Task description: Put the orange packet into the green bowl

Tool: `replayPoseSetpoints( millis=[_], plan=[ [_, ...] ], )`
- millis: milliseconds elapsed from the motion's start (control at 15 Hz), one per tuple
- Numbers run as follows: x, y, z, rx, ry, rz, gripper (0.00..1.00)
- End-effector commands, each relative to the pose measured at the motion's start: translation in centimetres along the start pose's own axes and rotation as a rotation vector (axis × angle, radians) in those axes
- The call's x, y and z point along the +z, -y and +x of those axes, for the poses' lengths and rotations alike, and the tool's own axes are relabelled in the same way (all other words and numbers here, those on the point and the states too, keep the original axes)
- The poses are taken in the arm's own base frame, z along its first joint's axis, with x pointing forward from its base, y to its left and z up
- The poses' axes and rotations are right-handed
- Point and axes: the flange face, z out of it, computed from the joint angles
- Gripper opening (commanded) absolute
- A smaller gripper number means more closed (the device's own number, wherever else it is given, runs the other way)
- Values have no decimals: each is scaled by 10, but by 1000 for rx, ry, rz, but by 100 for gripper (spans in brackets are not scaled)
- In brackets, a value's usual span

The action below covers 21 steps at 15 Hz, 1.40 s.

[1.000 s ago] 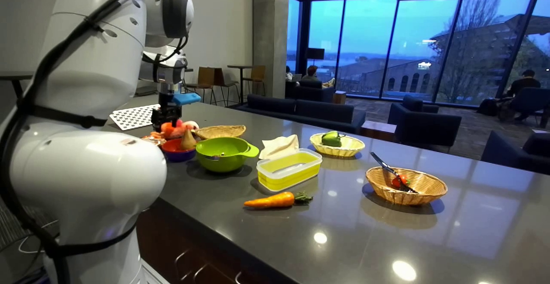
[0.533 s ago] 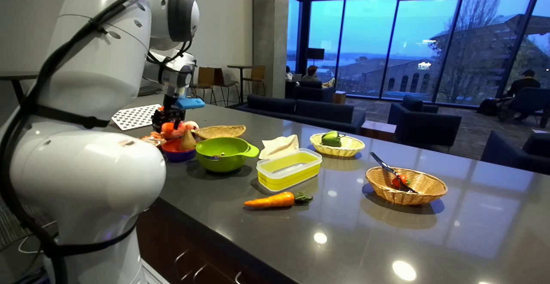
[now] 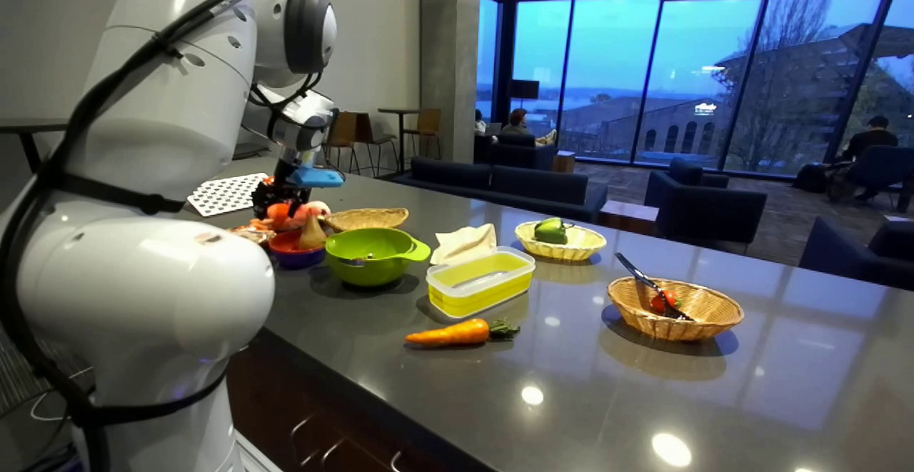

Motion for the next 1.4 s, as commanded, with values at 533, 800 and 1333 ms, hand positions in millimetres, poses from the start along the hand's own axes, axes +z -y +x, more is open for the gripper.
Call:
replayPoseSetpoints(
  millis=[533, 800, 1333],
  plan=[
    [30, -9, -16, 89, -62, 79, 100],
    [46, -12, -22, 94, -49, 106, 100],
    [57, -15, -20, 97, -49, 123, 74]
  ],
)
